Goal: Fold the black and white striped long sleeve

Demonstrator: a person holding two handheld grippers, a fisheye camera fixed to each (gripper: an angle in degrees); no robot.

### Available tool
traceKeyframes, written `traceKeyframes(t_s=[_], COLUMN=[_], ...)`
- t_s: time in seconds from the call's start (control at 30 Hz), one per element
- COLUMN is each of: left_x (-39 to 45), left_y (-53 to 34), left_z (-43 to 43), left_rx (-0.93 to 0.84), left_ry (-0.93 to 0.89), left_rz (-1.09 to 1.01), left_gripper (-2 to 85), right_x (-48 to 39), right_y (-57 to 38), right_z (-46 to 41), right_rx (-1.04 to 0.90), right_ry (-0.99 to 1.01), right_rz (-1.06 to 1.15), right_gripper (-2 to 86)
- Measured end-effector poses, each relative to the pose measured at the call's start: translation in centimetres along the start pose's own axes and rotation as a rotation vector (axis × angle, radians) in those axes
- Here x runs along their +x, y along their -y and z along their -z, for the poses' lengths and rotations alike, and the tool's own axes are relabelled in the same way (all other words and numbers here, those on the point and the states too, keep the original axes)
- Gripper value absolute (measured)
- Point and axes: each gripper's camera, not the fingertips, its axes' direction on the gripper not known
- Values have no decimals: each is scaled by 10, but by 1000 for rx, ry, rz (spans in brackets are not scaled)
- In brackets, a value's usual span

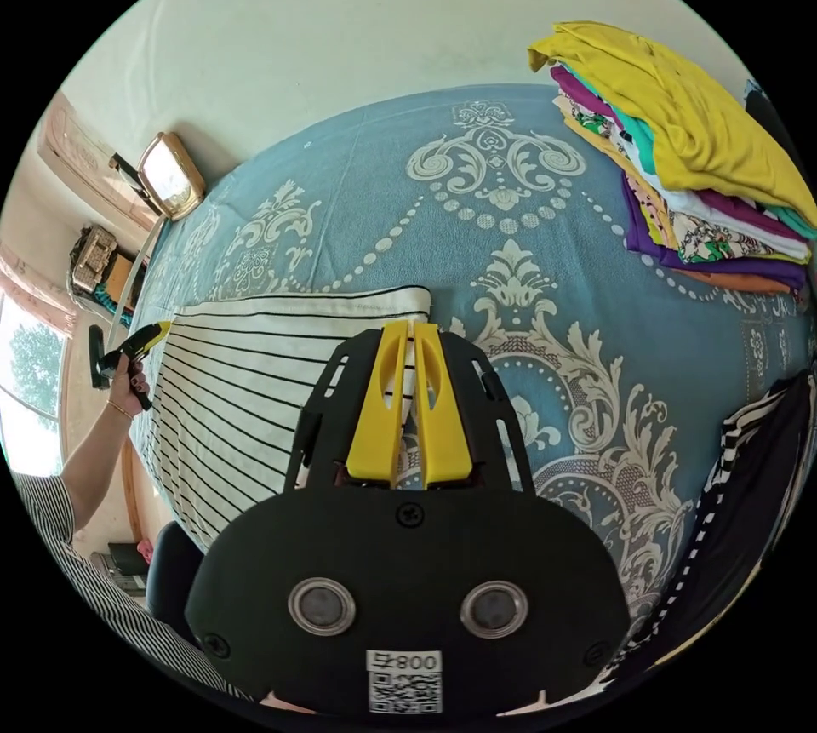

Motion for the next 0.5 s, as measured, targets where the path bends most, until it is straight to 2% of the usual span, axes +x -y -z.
traceKeyframes(t_s=[0.17,0.37,0.5], left_x=[-9,-17,-24], left_y=[-50,-132,-168], left_z=[38,67,76], left_rx=[-46,-198,-231], left_ry=[-120,-141,-134], left_rz=[-28,-19,32], left_gripper=[44,78,86], right_x=[21,23,35], right_y=[-29,-124,-181], right_z=[54,116,147], right_rx=[12,-112,-159], right_ry=[106,261,344], right_rz=[-56,-32,-104], right_gripper=[23,42,51])
